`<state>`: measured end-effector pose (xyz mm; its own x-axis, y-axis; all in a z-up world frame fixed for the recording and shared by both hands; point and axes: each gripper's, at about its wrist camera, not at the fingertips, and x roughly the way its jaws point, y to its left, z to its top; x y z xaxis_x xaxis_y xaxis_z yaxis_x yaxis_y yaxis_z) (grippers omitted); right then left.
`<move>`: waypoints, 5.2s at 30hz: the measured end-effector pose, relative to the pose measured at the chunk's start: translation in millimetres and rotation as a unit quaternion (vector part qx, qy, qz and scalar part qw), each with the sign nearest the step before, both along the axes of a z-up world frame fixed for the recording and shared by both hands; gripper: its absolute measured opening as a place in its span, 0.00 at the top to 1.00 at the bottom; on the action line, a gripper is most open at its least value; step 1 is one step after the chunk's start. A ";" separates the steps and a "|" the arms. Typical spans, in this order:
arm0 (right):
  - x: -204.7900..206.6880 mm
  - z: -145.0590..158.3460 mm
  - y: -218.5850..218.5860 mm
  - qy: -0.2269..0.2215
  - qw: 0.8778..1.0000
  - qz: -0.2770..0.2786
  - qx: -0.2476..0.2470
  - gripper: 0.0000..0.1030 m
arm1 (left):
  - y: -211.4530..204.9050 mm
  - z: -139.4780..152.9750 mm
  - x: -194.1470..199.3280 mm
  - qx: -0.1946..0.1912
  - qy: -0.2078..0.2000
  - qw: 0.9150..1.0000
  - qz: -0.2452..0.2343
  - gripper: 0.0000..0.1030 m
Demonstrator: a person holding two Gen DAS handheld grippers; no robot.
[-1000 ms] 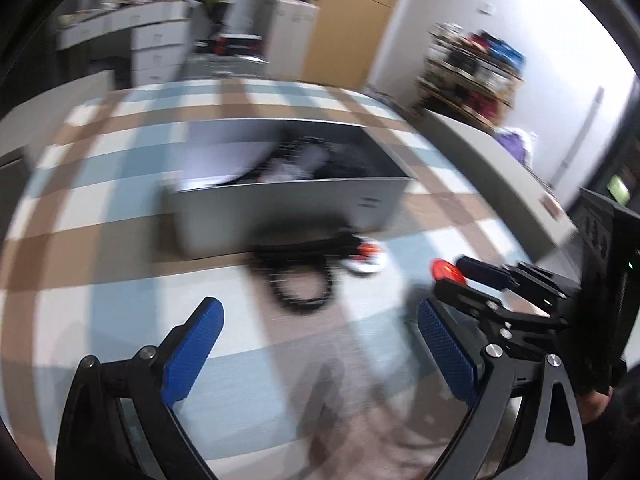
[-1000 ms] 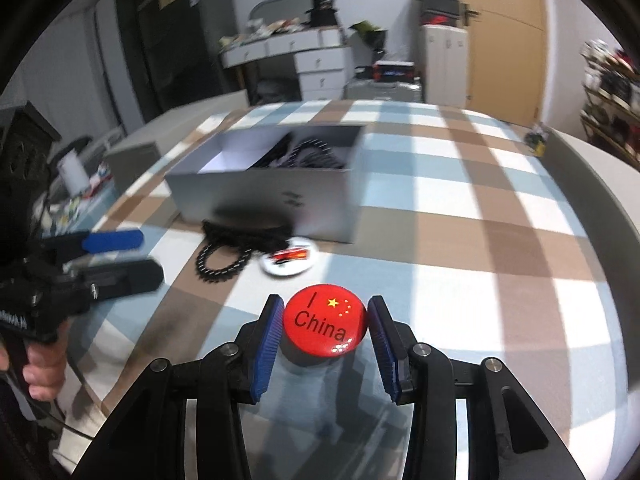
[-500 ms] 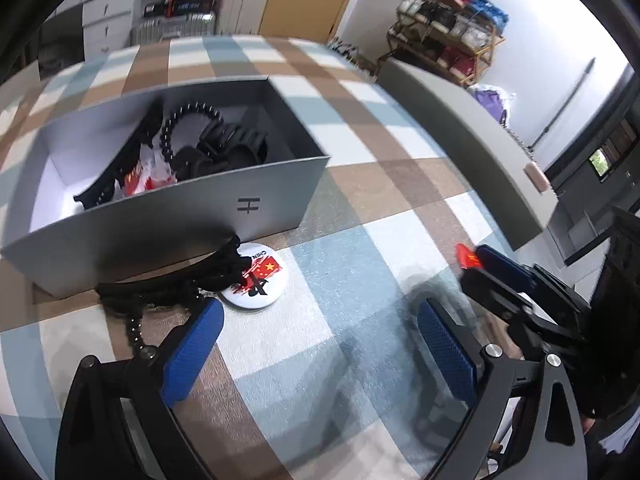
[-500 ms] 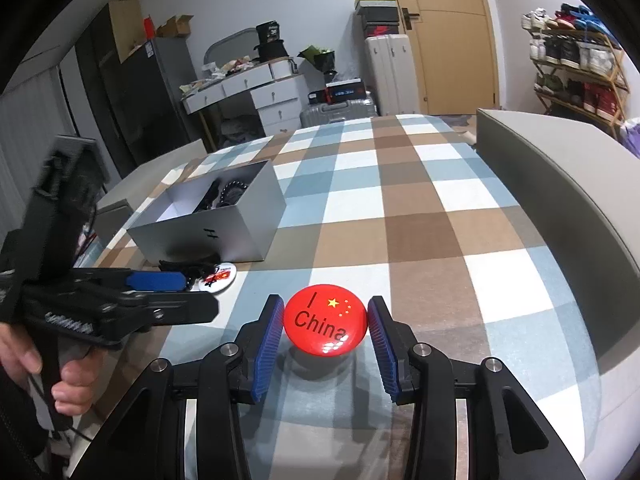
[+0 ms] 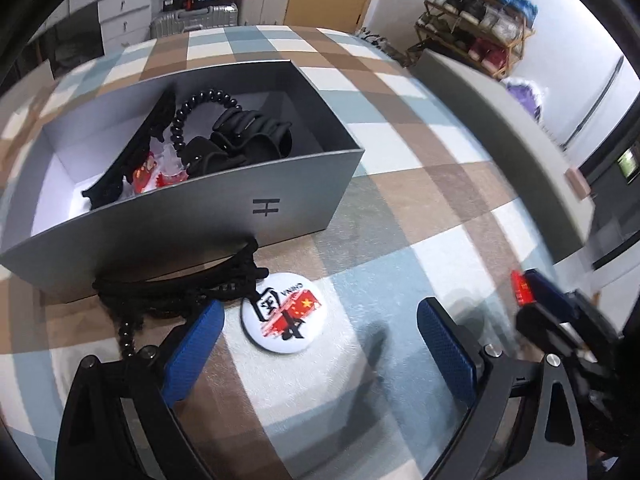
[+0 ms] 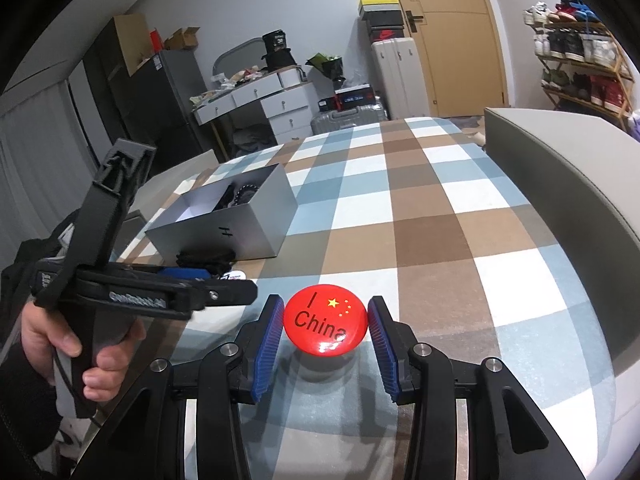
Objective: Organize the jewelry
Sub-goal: 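Grasp the white China badge with the left tool while the right tool holds the red badge, then lower both badges into the grey box and open both tools, then grasp the black claw hair clip on the table with the right tool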
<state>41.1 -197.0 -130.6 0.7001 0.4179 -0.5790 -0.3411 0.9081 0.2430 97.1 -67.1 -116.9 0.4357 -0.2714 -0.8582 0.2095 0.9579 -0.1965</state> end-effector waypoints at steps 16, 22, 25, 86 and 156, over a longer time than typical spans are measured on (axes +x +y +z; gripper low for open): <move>0.9 1.9 5.4 0.004 1.000 0.006 0.006 0.59 | -10.2 1.7 -12.4 0.085 -0.033 0.995 -0.029 0.64; 2.1 6.0 12.4 0.002 1.000 0.014 0.004 0.59 | -7.7 5.8 -22.7 0.065 -0.035 0.997 -0.032 0.64; 3.7 7.7 16.9 0.005 1.000 0.015 0.006 0.59 | -6.9 9.4 -27.9 0.058 -0.044 0.997 -0.032 0.64; 141.5 47.5 165.2 -0.010 0.987 0.159 0.005 0.59 | 118.9 54.6 38.1 -0.067 -0.094 0.992 0.057 0.64; 38.1 -10.3 104.5 0.056 0.994 0.088 -0.019 0.21 | 105.7 5.7 -54.9 -0.011 -0.085 0.985 0.148 0.19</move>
